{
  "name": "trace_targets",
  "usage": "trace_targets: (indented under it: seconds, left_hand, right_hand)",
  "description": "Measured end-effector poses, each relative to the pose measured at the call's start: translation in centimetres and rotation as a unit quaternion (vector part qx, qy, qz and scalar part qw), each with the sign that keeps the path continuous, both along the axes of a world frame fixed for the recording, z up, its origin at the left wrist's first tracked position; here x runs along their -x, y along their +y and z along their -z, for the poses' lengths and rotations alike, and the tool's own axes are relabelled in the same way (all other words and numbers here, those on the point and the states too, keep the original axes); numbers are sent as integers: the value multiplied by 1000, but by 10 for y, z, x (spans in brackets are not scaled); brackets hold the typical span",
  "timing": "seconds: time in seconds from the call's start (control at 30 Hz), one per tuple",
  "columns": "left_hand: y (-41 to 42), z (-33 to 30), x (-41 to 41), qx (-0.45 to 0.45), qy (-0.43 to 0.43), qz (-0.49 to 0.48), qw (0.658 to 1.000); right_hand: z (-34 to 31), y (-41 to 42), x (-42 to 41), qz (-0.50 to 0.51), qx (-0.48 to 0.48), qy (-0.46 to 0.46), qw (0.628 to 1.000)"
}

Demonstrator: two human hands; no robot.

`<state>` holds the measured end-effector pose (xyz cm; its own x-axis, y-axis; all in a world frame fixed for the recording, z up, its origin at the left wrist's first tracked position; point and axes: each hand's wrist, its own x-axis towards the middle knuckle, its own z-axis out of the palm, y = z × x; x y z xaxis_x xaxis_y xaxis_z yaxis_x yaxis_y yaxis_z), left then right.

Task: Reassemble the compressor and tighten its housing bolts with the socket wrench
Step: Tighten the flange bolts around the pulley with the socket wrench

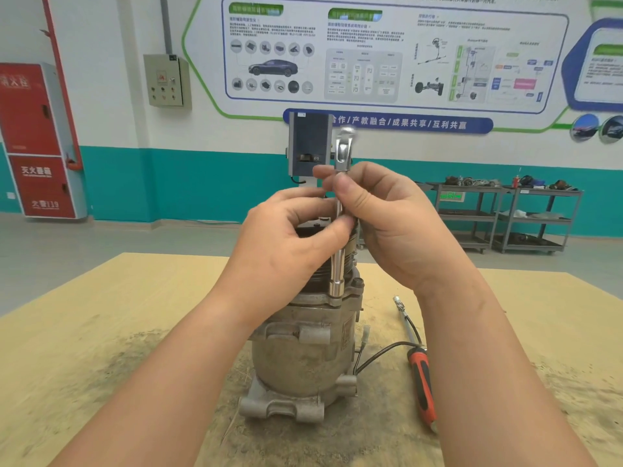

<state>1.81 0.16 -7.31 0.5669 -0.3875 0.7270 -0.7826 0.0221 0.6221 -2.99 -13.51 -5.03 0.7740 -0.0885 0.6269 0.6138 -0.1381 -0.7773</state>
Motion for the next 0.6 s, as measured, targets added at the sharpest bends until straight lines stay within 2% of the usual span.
trace_targets:
  seconds: [0.2,0.3,0.43,0.6]
  left_hand:
    - [-3,1,1,8,0,-9,1000]
    - [-2,3,-2,15,13,1,1000]
    - [1,3,-4,-15,-14,8,1000]
    - [1,0,-4,-38,-19,-3,999]
  right_hand:
    - [-1,3,2,35,-12,4,999]
    - [-1,1,2,21,0,17,1000]
    - [0,-4,4,-35,18,13,999]
    - [1,-5,2,-32,37,8,999]
